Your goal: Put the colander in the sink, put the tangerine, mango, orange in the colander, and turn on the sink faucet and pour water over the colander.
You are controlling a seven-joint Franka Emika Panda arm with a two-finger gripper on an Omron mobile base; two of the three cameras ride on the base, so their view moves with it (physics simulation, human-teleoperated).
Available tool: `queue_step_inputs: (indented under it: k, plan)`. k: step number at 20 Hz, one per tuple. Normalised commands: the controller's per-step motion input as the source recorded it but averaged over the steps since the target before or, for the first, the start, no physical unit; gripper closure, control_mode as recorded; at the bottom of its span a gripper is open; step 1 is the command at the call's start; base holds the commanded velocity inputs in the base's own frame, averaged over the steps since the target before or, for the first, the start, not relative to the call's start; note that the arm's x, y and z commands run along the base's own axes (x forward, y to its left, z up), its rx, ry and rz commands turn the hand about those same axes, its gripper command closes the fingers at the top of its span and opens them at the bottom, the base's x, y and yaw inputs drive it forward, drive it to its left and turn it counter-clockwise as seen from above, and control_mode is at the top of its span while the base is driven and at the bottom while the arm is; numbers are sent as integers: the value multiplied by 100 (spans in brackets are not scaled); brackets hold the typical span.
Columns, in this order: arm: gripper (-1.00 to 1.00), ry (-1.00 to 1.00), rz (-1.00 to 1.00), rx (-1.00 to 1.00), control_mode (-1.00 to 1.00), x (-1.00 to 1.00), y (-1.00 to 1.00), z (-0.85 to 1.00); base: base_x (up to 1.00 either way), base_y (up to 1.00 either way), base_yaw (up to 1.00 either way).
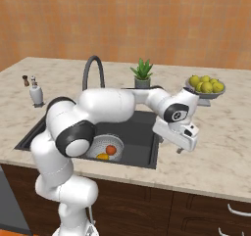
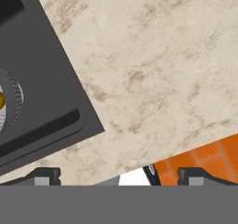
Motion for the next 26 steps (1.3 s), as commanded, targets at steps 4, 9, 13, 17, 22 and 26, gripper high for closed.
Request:
queue_step_inputs:
  k: [4,9,13,17,22,26]
  plan:
    - [-100,0,2,0,-100,31,-8,-16,0,0,0]
    - [-100,0,3,-1,-100,29,-18,-18,0,0,0]
    - [-100,0,1,0,-100,22,-33,-17,0,0,0]
    - [-100,0,2,0,-100,24,-19,-13,0,0,0]
    - [-100,0,3,-1,-100,24,-1,-8,0,0,0]
    - [-100,0,3,-2,-100,27,-2,-17,0,0,0]
